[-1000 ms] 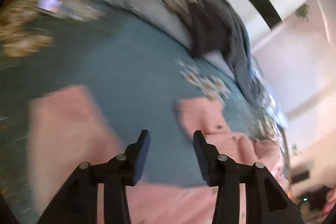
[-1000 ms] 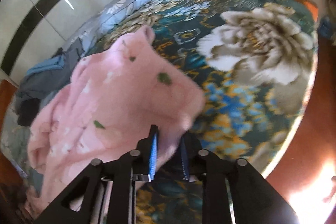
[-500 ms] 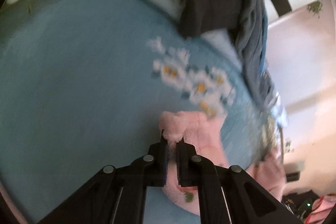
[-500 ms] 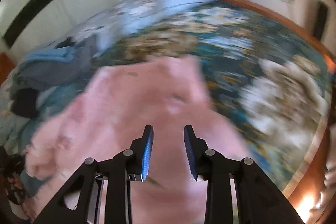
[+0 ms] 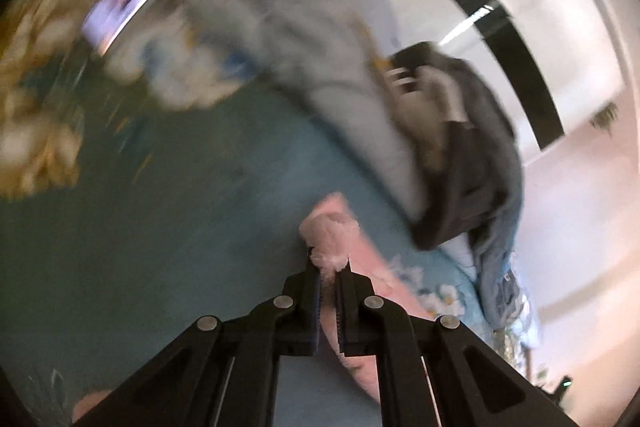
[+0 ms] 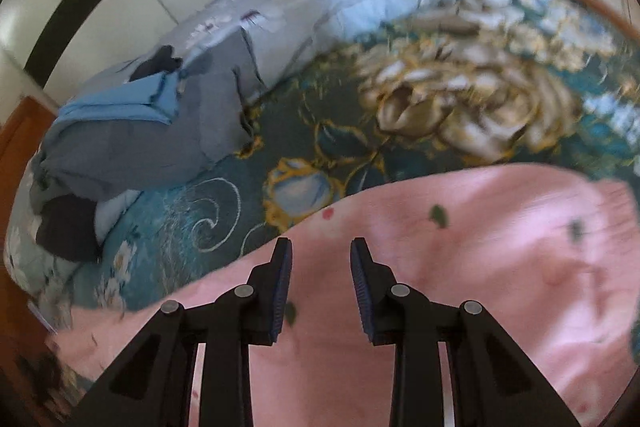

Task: Fold clothes

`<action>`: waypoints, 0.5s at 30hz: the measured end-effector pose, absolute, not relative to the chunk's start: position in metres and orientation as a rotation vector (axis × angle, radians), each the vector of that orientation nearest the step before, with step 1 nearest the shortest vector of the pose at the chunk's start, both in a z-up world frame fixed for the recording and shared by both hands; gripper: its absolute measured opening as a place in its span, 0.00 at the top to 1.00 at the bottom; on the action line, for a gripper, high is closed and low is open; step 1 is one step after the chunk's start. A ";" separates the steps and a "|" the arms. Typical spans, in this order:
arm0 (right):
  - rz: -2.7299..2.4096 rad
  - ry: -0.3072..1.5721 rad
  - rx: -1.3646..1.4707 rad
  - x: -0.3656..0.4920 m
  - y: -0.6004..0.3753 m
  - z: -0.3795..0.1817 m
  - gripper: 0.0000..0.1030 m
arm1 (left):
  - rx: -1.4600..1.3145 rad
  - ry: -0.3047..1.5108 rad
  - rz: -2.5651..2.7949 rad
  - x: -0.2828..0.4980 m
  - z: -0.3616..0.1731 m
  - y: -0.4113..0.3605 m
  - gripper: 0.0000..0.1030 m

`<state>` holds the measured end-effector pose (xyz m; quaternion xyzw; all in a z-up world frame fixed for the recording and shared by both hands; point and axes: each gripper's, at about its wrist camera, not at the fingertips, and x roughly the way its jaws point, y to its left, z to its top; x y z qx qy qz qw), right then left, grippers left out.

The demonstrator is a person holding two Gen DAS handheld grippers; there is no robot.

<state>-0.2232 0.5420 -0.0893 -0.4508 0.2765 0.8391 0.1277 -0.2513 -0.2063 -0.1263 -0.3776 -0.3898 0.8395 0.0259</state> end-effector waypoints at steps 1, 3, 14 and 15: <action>2.416 0.829 -1.318 -0.227 0.545 -0.093 0.69 | -1.172 -1.220 2.587 -0.251 -0.131 -0.207 0.94; 2.364 0.879 -1.331 -0.236 0.550 -0.101 0.64 | -1.182 -1.251 2.570 -0.251 -0.140 -0.208 0.94; 2.075 0.862 -1.425 -0.277 0.558 -0.122 0.81 | -1.172 -1.088 2.625 -0.271 -0.125 -0.195 0.94; 2.065 0.836 -1.431 -0.278 0.557 -0.123 0.85 | -1.172 -1.087 2.623 -0.273 -0.126 -0.194 0.94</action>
